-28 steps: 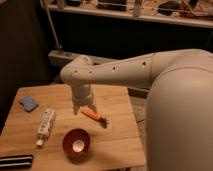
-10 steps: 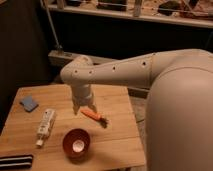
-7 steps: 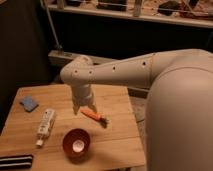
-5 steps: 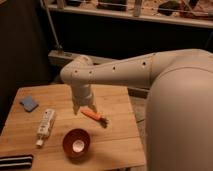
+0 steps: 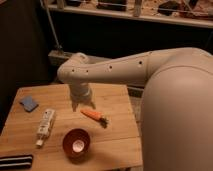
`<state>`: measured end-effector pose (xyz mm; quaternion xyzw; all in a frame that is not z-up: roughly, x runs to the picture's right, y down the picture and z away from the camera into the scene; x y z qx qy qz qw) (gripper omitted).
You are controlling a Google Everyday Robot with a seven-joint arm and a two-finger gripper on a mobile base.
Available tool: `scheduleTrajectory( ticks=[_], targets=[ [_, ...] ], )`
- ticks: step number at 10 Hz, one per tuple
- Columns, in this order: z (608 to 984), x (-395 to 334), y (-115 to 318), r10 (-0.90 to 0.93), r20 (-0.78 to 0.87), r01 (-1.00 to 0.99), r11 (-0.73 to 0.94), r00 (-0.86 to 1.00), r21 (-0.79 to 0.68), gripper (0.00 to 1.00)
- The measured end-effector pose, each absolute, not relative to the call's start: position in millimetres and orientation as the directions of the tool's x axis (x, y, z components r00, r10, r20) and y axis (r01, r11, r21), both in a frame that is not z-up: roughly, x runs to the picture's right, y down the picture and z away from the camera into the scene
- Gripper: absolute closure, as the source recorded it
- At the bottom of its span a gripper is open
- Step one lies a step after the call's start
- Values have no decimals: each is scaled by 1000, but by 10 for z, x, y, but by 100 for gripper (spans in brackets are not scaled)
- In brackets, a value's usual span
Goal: Place the ceramic cup in the ceramic bowl
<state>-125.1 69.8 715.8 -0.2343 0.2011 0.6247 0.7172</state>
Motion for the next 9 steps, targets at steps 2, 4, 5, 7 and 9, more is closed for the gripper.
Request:
scheduleTrajectory(
  ticks=[2, 4, 5, 7, 9],
  targets=[
    [7245, -1418, 480, 820, -539, -982, 156, 190, -110, 35],
    [7350, -1536, 311, 834, -505, -974, 185, 225, -129, 35],
    [7422, -1583, 233, 842, -486, -971, 190, 236, -143, 35],
    [7598, -1598, 112, 855, -453, -966, 198, 252, -164, 35],
    [7810, -1557, 7, 861, -429, -961, 220, 273, -170, 35]
  ],
)
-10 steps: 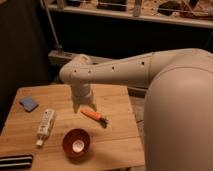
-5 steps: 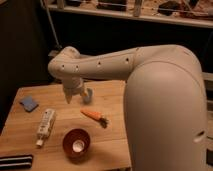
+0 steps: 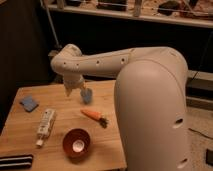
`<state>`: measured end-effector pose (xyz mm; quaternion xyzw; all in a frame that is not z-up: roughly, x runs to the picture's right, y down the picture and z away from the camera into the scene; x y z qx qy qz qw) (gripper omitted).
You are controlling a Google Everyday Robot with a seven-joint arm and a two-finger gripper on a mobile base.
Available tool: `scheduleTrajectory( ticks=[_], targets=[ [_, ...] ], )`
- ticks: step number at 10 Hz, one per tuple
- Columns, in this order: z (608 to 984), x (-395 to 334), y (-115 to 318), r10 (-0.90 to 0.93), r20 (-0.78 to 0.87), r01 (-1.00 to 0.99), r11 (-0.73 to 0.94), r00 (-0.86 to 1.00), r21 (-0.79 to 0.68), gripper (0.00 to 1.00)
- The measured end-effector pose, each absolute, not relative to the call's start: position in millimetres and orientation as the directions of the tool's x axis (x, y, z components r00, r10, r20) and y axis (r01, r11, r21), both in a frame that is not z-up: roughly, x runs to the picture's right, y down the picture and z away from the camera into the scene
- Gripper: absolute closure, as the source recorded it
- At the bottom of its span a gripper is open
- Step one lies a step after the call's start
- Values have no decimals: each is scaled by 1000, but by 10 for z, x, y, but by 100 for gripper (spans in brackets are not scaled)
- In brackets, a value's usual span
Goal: Place the ceramic cup in the ceramic bowl
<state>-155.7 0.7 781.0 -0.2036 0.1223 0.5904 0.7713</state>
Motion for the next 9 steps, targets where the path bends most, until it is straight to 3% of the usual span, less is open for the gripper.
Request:
scheduleTrajectory(
  ticks=[9],
  targets=[
    [8329, -1565, -40, 842, -431, -945, 274, 326, -180, 35]
  ],
)
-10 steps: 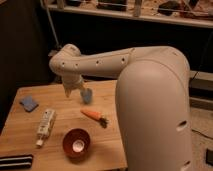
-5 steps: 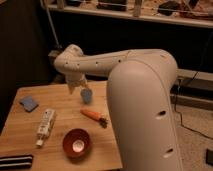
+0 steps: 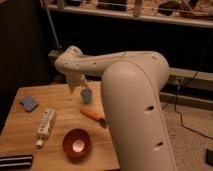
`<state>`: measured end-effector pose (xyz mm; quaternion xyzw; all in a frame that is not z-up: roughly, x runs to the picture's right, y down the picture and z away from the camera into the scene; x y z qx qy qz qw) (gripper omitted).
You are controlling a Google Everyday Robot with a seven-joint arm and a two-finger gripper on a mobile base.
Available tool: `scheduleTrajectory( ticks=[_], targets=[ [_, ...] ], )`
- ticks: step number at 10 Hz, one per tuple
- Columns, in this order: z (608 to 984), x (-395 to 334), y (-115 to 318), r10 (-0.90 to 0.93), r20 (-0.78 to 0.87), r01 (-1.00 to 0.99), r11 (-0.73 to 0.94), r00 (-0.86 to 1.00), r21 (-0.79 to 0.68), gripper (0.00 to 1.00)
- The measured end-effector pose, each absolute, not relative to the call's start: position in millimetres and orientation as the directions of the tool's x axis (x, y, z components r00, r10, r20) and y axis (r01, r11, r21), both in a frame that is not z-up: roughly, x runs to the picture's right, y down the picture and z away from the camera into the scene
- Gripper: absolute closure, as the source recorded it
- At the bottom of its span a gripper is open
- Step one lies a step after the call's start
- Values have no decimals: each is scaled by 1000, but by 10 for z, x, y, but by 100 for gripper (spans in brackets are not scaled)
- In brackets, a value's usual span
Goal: Place the ceramic cup in the ceramic bowl
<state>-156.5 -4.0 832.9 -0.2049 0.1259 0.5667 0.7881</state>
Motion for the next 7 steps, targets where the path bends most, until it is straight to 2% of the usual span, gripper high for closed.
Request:
scheduleTrajectory(
  ticks=[7],
  targets=[
    [8526, -1652, 71, 821, -453, -937, 281, 347, -209, 35]
  ],
)
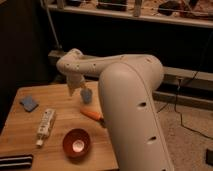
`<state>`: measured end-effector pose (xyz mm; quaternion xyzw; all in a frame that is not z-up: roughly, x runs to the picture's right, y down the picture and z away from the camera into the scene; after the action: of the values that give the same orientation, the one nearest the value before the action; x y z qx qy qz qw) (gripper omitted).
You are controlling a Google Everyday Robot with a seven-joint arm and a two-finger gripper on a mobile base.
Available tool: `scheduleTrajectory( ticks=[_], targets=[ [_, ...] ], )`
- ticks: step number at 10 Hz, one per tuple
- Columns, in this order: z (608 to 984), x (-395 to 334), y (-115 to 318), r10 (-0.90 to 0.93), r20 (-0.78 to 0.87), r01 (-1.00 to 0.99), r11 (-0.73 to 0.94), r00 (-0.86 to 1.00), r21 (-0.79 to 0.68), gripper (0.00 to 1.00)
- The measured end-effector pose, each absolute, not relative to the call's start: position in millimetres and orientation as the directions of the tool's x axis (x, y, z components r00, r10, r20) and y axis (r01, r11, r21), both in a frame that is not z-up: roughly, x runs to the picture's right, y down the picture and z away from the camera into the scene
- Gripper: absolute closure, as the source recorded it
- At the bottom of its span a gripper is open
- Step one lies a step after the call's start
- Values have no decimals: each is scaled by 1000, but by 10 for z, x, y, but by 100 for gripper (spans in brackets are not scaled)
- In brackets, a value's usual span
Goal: Place the ceramic cup in the ceramic bowl
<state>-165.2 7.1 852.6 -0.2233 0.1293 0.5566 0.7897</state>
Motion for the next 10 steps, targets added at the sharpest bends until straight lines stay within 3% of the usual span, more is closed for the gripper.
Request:
scheduleTrajectory(
  ticks=[10],
  targets=[
    [8933, -1691, 220, 796, -495, -937, 287, 348, -199, 35]
  ],
)
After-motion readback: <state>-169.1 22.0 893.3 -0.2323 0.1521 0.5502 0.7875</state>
